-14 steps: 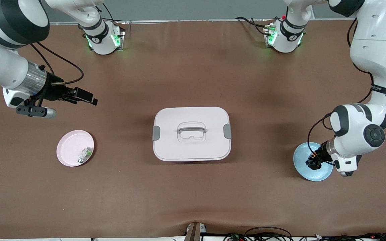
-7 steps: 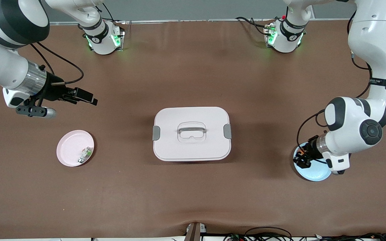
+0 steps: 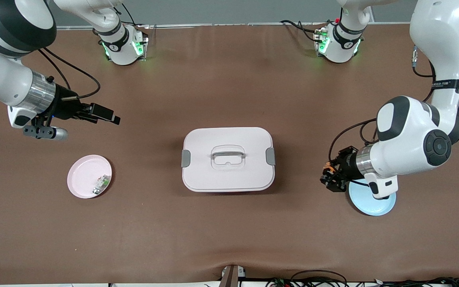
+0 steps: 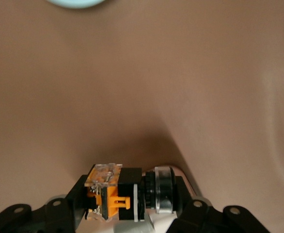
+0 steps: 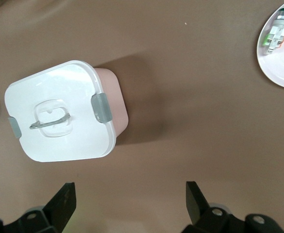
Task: Transfer orange switch to right arm and place
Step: 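Lift the orange switch and carry it over the white box, then bring the right gripper to the orange switch held by the left gripper, then close the right gripper on the switch and open the left gripper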
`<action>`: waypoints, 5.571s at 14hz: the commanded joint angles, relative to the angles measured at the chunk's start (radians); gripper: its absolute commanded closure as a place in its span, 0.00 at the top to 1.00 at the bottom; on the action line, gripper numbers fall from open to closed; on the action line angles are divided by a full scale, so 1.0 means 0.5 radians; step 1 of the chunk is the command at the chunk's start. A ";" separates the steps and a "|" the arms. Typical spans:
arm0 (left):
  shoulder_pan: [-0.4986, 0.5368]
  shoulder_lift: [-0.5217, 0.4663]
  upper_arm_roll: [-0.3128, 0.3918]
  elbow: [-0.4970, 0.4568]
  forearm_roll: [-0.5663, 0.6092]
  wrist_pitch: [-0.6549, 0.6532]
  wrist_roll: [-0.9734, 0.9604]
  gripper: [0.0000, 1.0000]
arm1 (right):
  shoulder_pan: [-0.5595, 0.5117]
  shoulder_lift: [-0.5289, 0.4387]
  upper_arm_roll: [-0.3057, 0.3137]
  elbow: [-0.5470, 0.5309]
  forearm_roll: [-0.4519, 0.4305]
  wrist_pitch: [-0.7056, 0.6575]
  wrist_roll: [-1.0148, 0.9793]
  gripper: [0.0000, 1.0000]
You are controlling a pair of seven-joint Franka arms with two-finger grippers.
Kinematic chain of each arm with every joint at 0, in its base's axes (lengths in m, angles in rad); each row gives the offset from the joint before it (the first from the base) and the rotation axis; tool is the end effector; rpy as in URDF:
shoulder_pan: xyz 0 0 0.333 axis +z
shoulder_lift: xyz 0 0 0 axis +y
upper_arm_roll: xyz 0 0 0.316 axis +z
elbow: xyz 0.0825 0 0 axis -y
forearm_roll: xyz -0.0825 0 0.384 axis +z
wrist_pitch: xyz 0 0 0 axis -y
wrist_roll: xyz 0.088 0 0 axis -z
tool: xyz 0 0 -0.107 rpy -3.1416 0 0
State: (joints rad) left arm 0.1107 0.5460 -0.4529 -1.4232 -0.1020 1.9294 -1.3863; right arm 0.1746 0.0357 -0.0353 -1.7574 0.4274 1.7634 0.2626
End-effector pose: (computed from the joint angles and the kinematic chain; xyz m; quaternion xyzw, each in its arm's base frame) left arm 0.6765 -0.1861 0.4091 0.8310 0.5322 -0.1192 0.1093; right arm 0.5623 0.1160 0.5398 -0.9727 0.1038 0.0555 0.1999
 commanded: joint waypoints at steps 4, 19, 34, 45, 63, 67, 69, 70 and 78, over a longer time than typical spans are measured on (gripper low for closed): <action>-0.019 0.016 -0.336 0.177 -0.054 -0.113 -0.464 0.00 | 0.037 -0.019 -0.009 -0.041 0.353 0.090 0.030 1.00; -0.513 0.058 -0.429 0.331 -0.072 0.019 -1.200 0.00 | 0.426 -0.010 -0.006 -0.240 1.037 0.814 0.091 1.00; -0.642 0.092 -0.432 0.331 -0.127 0.148 -1.507 0.00 | 0.614 0.260 -0.006 -0.139 1.467 0.888 -0.221 1.00; -0.669 0.095 -0.432 0.355 -0.127 0.169 -1.504 0.00 | 0.820 0.291 -0.009 -0.228 1.489 0.986 -0.231 1.00; -0.666 0.092 -0.435 0.358 -0.127 0.176 -1.507 0.00 | 0.820 0.174 -0.006 -0.335 1.563 0.986 -0.231 0.32; -0.666 0.092 -0.435 0.355 -0.127 0.176 -1.507 0.00 | 0.820 0.174 -0.006 -0.329 1.566 0.998 -0.231 0.07; -0.666 0.089 -0.435 0.355 -0.127 0.176 -1.507 0.00 | 0.820 0.174 -0.006 -0.323 1.566 0.998 -0.231 0.00; -0.666 0.089 -0.435 0.355 -0.127 0.176 -1.507 0.00 | 0.820 0.174 -0.006 -0.323 1.566 0.998 -0.234 0.00; -0.648 0.062 -0.438 0.355 -0.152 0.157 -1.507 1.00 | 0.817 0.174 -0.009 -0.323 1.566 0.989 -0.234 0.00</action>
State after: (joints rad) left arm -0.2171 0.5836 -0.6660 -1.2550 -0.1575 2.0149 -2.1260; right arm 0.5762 0.1452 -0.0335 -1.9009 1.1891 2.2534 0.1385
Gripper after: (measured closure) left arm 0.000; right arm 0.586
